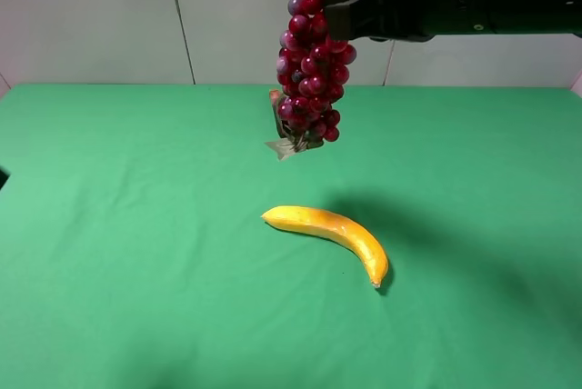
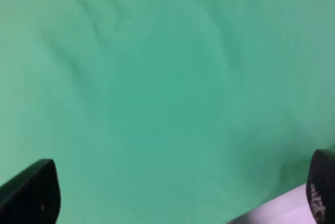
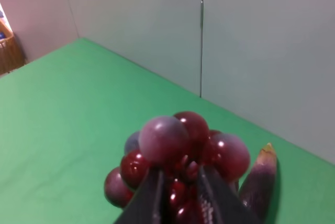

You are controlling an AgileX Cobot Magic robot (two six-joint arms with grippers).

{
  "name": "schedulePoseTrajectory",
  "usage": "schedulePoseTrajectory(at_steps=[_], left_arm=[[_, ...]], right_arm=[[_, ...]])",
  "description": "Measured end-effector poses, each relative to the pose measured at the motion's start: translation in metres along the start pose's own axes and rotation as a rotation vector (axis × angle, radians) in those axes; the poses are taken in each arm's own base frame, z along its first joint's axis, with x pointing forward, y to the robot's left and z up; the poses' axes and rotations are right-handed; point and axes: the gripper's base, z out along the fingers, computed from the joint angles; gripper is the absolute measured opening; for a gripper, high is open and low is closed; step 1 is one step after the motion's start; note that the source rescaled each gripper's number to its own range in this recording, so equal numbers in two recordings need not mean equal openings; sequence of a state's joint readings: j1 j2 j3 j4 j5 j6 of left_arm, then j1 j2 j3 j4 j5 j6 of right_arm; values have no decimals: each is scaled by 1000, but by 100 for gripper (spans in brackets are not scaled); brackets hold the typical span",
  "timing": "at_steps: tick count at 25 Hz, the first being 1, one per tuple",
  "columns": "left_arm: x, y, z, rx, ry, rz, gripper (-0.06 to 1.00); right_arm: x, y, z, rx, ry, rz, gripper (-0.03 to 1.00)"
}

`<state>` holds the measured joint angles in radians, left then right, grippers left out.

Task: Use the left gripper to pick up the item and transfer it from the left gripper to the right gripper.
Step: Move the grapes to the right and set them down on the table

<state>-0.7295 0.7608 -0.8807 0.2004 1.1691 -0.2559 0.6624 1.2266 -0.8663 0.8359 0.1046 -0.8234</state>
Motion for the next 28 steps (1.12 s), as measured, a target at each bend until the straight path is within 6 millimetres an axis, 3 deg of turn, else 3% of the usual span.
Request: schedulePoseTrajectory(at_steps=[8,15,20,28], left_arm=[[81,14,0,21,-93,-47,90],[130,18,-7,127,-279,-69,90],[142,21,-16,155,-382,-77,90],[143,18,-16,171,-384,-8,86]], right_arm=[[0,0,0,-2,2,-1,1],[-1,-1,0,7,-7,18,0],[-2,-2,0,22,-21,22,0],[-3,-3,0,30,-28,16,0]])
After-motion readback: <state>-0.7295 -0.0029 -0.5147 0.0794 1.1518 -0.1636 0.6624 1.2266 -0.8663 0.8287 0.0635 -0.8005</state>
